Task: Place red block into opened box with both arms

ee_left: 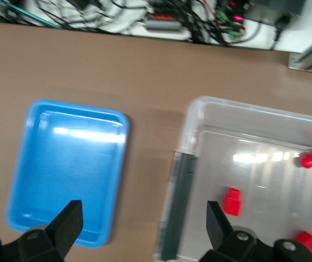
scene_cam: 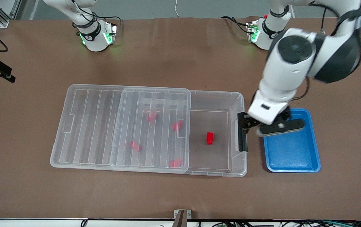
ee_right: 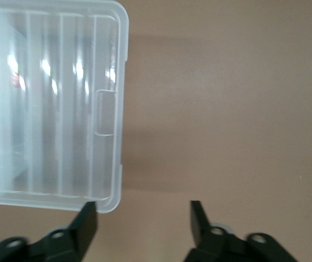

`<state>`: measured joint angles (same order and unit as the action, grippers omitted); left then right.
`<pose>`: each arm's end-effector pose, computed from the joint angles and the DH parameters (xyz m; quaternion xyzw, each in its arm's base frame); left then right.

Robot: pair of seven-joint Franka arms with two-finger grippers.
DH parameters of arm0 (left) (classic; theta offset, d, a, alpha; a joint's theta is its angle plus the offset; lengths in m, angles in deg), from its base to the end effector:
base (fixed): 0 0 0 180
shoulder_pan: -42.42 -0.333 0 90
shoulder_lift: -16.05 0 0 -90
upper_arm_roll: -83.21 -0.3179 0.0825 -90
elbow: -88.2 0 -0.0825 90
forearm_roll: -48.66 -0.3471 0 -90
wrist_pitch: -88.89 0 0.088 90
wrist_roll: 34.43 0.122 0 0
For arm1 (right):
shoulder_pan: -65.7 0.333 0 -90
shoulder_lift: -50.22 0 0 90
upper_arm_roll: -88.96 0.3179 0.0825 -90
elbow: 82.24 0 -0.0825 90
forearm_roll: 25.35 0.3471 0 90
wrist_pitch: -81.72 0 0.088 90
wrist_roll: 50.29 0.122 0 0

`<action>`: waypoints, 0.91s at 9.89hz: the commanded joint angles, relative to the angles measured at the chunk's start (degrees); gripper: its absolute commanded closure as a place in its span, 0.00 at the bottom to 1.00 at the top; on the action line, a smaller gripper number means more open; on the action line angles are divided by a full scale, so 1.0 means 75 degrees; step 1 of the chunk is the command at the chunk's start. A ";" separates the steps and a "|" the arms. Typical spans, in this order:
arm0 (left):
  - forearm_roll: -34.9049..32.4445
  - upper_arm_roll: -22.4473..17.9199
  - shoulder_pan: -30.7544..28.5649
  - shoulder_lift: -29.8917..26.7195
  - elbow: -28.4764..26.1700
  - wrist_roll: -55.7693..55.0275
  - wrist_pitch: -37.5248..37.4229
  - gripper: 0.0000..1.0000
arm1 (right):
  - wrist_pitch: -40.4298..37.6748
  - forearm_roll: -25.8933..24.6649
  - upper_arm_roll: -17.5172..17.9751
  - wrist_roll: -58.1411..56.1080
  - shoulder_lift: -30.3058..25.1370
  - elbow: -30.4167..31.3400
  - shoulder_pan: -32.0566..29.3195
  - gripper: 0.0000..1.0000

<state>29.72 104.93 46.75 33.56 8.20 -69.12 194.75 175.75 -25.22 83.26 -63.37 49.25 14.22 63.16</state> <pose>0.5940 -0.2177 0.5531 -0.9893 -0.0556 -0.1255 0.0506 0.5100 -0.0740 0.5769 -0.9990 -0.0421 0.0122 0.0043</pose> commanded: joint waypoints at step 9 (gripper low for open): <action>0.2641 -0.2002 -0.0909 -0.2884 -0.1308 0.4086 -0.2759 0.00 | 0.1970 0.1753 0.0105 -0.2159 0.3212 -0.0052 0.0090 1.00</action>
<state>47.88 92.54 37.22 15.30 4.41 -39.40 174.66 191.25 -13.21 84.16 -79.71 74.08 13.67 62.16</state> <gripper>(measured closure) 0.000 0.991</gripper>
